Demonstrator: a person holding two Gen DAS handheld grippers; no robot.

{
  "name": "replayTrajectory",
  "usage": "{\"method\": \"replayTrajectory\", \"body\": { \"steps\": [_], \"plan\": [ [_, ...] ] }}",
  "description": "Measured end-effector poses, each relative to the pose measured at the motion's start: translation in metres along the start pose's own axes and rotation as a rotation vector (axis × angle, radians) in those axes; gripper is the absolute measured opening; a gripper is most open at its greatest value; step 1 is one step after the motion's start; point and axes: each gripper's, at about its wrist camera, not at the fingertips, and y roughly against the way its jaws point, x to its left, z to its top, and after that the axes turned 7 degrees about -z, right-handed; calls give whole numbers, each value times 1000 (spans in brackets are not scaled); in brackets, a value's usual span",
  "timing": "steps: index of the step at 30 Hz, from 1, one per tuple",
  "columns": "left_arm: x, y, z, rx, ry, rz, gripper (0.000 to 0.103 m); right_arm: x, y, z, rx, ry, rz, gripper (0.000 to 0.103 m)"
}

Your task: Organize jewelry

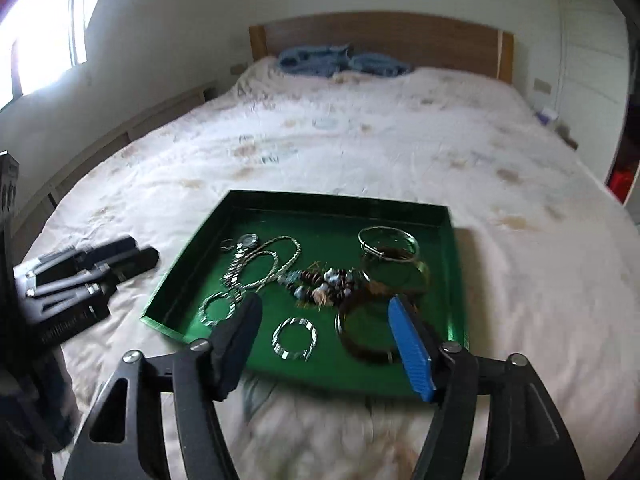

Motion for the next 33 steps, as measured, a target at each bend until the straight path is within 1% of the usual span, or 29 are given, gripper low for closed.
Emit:
{"method": "replayTrajectory", "body": {
  "steps": [1,2,5,6,8,10,13,15,16,18,20,22,24,29,31,33],
  "plan": [
    [0,14,-4,-27,-5,8,59,3,17,-6,-19,7,-10,74],
    [0,29,-7,-48,-9,21,61,5,28,-11,-33,11,-18,75],
    [-1,68,-20,-113,-38,75,65,15,65,-27,-71,23,-20,79],
    [-3,82,-25,-132,-49,107,65,18,74,-31,-83,29,-24,81],
    [-1,105,-33,-163,-48,119,66,24,97,-42,-107,32,-32,83],
    [1,121,-40,-180,-23,106,66,29,116,-52,-127,34,-38,85],
    [7,146,-52,-209,18,125,66,35,135,-63,-141,43,-47,85],
    [10,159,-59,-212,34,127,66,41,148,-72,-153,56,-51,86],
    [10,163,-62,-212,32,134,66,43,155,-76,-157,64,-55,87],
    [7,172,-68,-217,17,173,66,46,166,-81,-170,71,-59,88],
    [4,180,-72,-223,16,191,66,49,174,-85,-180,67,-54,89],
    [3,186,-76,-218,23,167,66,52,180,-89,-189,69,-54,90],
    [2,194,-80,-224,33,122,66,54,184,-92,-196,71,-63,90],
    [-1,203,-87,-233,37,64,66,55,190,-98,-208,60,-61,91],
    [-3,204,-89,-237,29,68,66,55,191,-99,-214,63,-69,91],
    [-5,203,-92,-236,12,91,66,53,192,-100,-217,60,-75,91]
  ]
}}
